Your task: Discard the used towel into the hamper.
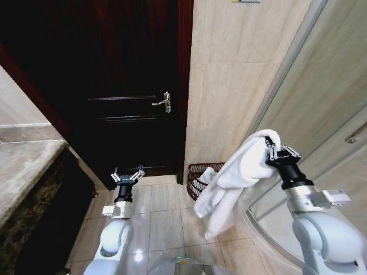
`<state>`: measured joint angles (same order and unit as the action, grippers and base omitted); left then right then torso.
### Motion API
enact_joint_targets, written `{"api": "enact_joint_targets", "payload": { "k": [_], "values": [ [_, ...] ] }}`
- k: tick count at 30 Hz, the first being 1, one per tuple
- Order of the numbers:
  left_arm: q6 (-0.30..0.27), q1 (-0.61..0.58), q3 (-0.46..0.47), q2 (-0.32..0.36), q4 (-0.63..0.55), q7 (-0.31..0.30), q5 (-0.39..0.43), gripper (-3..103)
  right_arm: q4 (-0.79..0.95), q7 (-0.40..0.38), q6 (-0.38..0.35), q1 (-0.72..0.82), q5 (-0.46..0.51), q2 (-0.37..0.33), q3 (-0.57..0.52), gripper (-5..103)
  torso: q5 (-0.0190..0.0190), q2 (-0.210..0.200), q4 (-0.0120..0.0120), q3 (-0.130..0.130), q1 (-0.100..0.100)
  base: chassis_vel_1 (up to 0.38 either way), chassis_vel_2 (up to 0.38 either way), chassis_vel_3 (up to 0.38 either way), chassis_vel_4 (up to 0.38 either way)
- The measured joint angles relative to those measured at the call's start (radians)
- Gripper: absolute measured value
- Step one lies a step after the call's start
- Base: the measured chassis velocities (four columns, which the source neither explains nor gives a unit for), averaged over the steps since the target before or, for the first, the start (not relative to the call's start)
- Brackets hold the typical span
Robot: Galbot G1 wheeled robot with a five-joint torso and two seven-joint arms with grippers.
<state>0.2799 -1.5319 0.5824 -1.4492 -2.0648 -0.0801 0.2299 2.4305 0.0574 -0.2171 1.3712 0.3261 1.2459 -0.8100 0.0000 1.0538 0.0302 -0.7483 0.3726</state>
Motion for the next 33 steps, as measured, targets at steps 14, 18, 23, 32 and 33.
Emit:
{"api": "enact_joint_targets", "payload": {
  "k": [14,18,23,32,33],
  "values": [
    [0.011,-0.049,0.001,-0.024,-0.001,-0.052,-0.083,100,-0.165,-0.036,-0.038,-0.349,0.095,-0.080,0.143,3,-0.0001,0.000,0.0003,0.000,0.000,0.000,0.000,0.000,0.000],
    [0.002,-0.030,-0.018,-0.027,0.006,-0.052,-0.098,100,-0.228,-0.035,-0.045,-0.420,0.131,-0.105,0.123,3,0.0001,0.000,0.0003,0.000,0.000,0.000,0.000,0.000,0.000],
    [-0.019,-0.004,-0.024,-0.023,0.009,-0.052,-0.101,100,-0.334,-0.037,-0.068,-0.581,0.186,-0.164,0.112,3,0.0000,0.000,-0.0005,0.000,0.000,0.000,0.000,0.000,0.000],
    [-0.021,-0.009,-0.011,-0.026,0.005,-0.073,-0.101,100,-0.484,-0.050,-0.114,-0.863,0.226,-0.199,0.227,3,0.0002,0.000,0.0003,0.000,0.000,0.000,0.000,0.000,0.000],
    [-0.021,-0.007,-0.012,-0.028,0.005,-0.074,-0.101,100,-0.494,-0.053,-0.120,-0.886,0.227,-0.198,0.238,3,-0.0001,0.000,0.0002,0.000,0.000,0.000,0.000,0.000,0.000]
  ]
}}
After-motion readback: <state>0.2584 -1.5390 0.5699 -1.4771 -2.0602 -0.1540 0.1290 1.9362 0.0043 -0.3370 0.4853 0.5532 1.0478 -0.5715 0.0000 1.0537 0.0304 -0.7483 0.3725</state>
